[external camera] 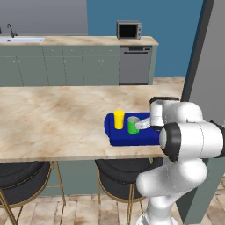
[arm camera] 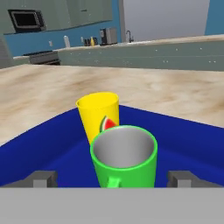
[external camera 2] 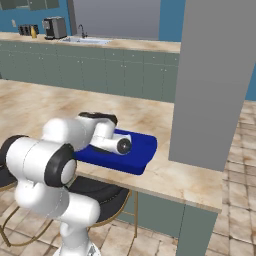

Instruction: There is a tray on the dining counter. Grab the cup, mug, and pitcher and place them on the tray. The pitcher may be placed next to the tray if it cannot fit the tray.

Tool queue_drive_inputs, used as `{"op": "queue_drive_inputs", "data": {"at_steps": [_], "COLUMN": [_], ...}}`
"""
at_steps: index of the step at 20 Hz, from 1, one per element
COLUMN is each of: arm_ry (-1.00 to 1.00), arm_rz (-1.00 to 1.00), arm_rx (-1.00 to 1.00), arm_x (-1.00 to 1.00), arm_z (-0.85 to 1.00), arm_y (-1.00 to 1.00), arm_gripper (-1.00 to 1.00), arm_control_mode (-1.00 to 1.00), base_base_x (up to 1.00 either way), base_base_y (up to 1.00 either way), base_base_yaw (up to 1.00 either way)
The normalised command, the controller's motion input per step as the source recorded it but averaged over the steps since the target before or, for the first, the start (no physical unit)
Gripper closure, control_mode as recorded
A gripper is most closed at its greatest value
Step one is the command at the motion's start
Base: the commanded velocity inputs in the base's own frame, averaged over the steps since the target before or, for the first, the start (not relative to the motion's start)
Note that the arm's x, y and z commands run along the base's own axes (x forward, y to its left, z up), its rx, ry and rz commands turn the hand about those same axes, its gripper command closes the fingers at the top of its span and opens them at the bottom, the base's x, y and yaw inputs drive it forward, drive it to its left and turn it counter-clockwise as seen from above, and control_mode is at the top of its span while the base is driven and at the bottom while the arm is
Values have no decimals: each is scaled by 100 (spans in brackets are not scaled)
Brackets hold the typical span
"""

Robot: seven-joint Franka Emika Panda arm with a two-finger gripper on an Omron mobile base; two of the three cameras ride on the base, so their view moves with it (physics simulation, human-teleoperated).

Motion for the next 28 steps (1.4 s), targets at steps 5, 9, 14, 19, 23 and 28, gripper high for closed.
{"op": "queue_drive_inputs", "data": {"at_steps": [5, 9, 14, 19, 23, 28], "arm_ry": [6, 12, 16, 22, 24, 25], "arm_rz": [-1, -4, -6, -8, -7, -4], "arm_rx": [0, -2, -3, -4, -3, -3], "arm_x": [-28, -24, -20, -11, -8, -17], "arm_z": [58, 68, 71, 79, 76, 69], "arm_y": [0, 0, 0, 0, 0, 0], "arm_gripper": [-100, -100, -100, -100, -100, -100], "arm_control_mode": [-100, -100, -100, -100, -100, -100], "base_base_x": [0, 0, 0, 0, 0, 0], "base_base_y": [0, 0, 0, 0, 0, 0], "base_base_yaw": [0, 0, 0, 0, 0, 0]}}
